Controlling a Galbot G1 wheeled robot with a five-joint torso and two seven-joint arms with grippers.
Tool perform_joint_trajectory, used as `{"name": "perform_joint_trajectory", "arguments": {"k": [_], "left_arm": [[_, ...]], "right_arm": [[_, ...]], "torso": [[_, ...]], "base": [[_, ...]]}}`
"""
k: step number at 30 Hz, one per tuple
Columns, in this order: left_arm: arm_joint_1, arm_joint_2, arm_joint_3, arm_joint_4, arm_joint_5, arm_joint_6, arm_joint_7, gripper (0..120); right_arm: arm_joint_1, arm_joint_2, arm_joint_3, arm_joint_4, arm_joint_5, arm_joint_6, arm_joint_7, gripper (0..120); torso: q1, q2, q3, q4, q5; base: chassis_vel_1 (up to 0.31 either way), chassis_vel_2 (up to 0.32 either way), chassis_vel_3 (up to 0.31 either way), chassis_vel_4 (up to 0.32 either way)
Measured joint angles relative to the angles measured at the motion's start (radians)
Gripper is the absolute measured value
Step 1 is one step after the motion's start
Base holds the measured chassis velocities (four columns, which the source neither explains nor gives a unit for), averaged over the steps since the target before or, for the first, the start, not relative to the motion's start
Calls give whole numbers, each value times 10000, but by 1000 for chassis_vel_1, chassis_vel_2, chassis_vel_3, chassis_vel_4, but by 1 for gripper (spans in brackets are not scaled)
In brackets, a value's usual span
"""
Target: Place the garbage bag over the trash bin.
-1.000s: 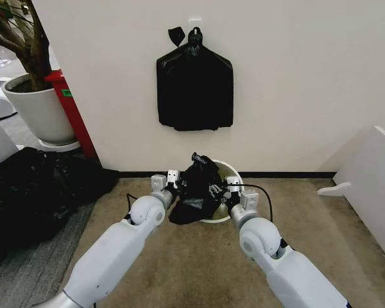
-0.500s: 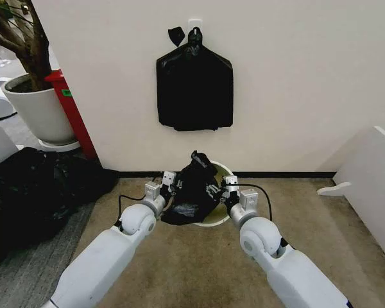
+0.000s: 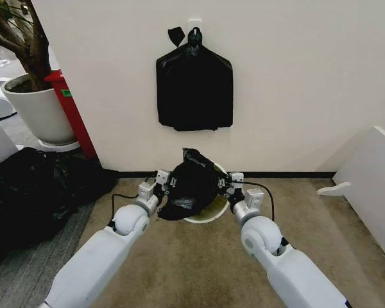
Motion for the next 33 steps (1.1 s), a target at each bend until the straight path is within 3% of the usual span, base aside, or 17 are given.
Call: {"name": "perform_joint_trajectory", "arguments": {"k": [11,14,19,24,29,33], "left_arm": [[449,461,-604,-233,177,-487,577,1],[658,788,-837,-485,-6,-1018,1296,1],[730,860,-903,-615,-354,-1186,1442,1],[678,860,-951,-748,-1069,-1147,1404,1],[499,933,-979,-813,-1709,-980,1403,1],[404,950,-1006,-815,-1911,-917,1403,1]], "right_arm": [[7,21,168,-229,-15,174,197,0],[-37,-5,270,-371,-8,-95,515,0],[-136,-69,291,-372,110,-207,526,0],[-424,-272,184,29,1064,-566,414,0],[-556,-412,279,589,2820,-1571,616,0],[-504,-481,375,632,3180,-1691,598,10]], "torso": [[0,0,0,2,1],[0,0,0,3,0],[0,0,0,3,0],[0,0,0,3,0],[0,0,0,2,1],[0,0,0,3,2]], "base": [[0,0,0,0],[0,0,0,0],[0,0,0,0],[0,0,0,0],[0,0,0,0],[0,0,0,0]]}}
